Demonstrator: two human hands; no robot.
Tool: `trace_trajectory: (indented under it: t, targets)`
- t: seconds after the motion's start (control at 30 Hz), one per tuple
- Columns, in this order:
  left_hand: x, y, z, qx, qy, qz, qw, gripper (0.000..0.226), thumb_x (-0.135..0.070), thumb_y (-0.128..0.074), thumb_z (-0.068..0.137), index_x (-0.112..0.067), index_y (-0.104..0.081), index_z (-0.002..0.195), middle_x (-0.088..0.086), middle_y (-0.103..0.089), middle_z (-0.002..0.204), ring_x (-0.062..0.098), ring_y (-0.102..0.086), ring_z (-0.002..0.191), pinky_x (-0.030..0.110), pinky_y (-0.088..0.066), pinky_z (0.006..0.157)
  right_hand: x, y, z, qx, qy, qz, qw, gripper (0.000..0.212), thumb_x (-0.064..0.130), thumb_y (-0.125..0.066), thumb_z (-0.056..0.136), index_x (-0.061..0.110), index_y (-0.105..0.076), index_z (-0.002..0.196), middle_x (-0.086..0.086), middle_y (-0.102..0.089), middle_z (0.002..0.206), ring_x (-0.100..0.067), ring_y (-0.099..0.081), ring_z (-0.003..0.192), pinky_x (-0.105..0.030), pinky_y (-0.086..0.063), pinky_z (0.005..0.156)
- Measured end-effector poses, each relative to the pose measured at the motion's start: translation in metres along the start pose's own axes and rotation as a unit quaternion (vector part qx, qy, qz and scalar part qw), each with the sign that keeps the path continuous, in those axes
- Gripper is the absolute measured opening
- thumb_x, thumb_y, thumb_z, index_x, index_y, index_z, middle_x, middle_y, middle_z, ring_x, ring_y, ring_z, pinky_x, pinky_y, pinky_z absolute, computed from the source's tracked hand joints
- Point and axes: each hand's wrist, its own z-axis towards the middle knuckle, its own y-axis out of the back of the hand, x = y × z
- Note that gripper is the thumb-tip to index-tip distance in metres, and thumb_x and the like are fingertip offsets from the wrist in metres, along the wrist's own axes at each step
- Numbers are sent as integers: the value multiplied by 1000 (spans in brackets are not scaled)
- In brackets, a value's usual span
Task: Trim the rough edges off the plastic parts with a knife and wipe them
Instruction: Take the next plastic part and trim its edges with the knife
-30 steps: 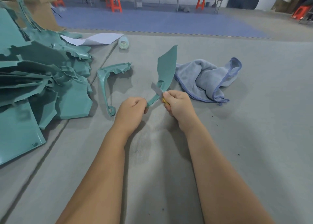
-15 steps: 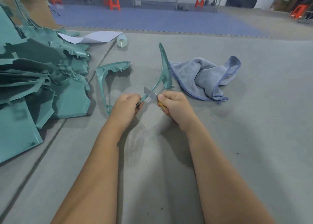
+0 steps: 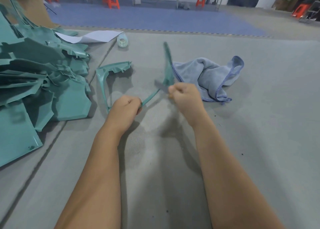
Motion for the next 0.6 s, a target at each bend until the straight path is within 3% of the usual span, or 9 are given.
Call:
trace_trajectory:
  t: [0.13, 0.27, 0.37, 0.47, 0.6]
  targets:
    - [-2, 2, -1, 0, -28, 38, 999, 24, -33, -42, 73, -20, -36, 54, -8, -29, 48, 8, -25, 44, 29, -22, 54, -1, 23, 15, -66, 9, -35, 997, 42, 15, -51, 94, 17, -35, 56, 9, -31, 46, -7, -25, 48, -25, -21, 48]
    - [-1, 5, 0, -11, -51, 117, 992, 25, -34, -39, 76, -17, -35, 57, -8, -31, 48, 11, -27, 48, 30, -24, 55, 2, 23, 18, -109, -37, 151, 982, 36, 15, -46, 99, 17, -41, 64, 6, -40, 54, -6, -32, 47, -18, -29, 47]
    - [0, 9, 1, 2, -47, 171, 984, 27, -40, -38, 70, -16, -40, 58, -6, -36, 48, 14, -33, 49, 29, -26, 53, 0, 10, 9, -83, -50, 236, 967, 29, 21, -42, 103, 20, -48, 74, -3, -51, 69, -12, -50, 60, -20, -41, 49]
    - [-2, 10, 3, 24, -36, 220, 974, 29, -39, -39, 69, -13, -50, 62, -1, -50, 48, 15, -42, 47, 29, -33, 53, -2, 1, 3, -79, -34, 216, 973, 28, 24, -41, 104, 22, -49, 77, -10, -50, 81, -24, -51, 74, -32, -45, 58]
    - [-5, 8, 5, 13, -37, 302, 952, 27, -35, -43, 75, -13, -56, 66, 3, -59, 54, 25, -58, 61, 33, -46, 57, -4, 3, 0, -130, 10, 104, 986, 29, 26, -43, 102, 10, -48, 78, -5, -49, 69, -36, -51, 72, -44, -48, 65]
